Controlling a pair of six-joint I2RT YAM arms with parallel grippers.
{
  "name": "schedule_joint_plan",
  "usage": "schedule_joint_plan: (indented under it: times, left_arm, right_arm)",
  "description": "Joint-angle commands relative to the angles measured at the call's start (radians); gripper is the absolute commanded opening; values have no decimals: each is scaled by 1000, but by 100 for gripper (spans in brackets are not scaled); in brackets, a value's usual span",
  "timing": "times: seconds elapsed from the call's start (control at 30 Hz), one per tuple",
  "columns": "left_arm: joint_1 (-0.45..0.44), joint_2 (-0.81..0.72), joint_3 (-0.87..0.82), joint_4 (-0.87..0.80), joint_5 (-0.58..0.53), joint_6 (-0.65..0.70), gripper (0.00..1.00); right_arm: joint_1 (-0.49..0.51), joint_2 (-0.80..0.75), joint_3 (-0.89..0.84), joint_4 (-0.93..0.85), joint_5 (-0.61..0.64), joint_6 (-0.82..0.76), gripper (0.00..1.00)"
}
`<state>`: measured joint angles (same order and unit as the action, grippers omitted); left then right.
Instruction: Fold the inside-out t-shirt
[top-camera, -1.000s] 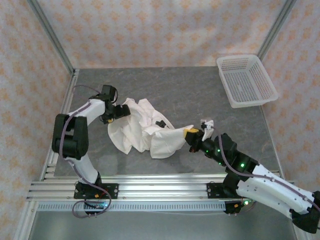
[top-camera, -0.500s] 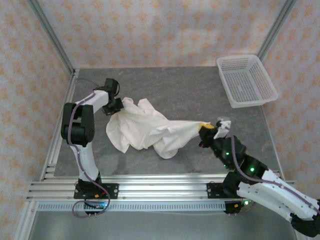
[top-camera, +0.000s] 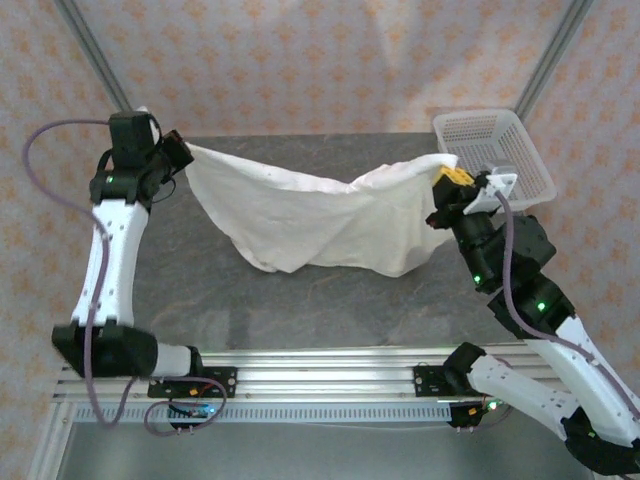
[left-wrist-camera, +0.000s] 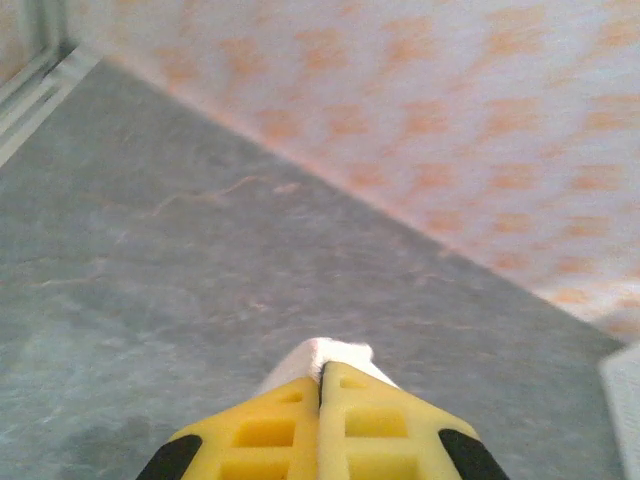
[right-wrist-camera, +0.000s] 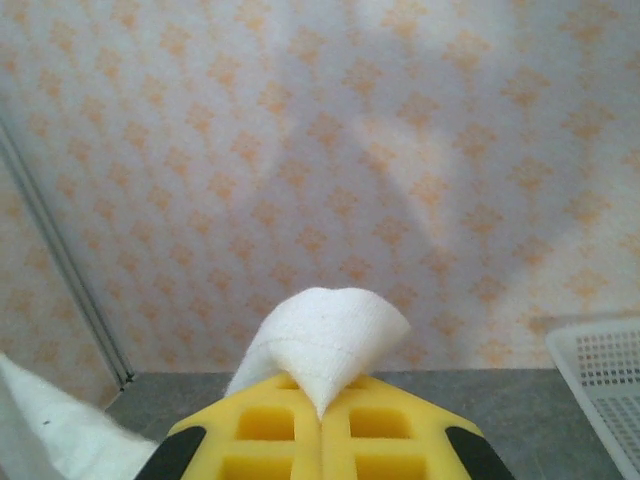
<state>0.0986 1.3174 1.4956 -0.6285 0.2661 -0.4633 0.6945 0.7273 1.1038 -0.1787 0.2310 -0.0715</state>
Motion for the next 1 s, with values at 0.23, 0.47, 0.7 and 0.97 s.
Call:
schedule_joint_plan:
  times: [0.23, 0.47, 0.7, 0.97]
  left_arm:
    - [-132, -380, -809, -17, -68, -128, 6]
    - [-134, -285, -557, -59, -35, -51, 0]
    - [-134, 64, -199, 11, -122, 1, 0]
    - [-132, 544, 90, 44, -147, 48, 0]
  right_arm:
    - [-4, -447, -571, -292, 216, 324, 0]
    - [-4, -353, -511, -251, 258, 291, 0]
    - [-150, 51, -242, -72, 192, 45, 0]
    - [-423, 481, -110, 74, -124, 125, 0]
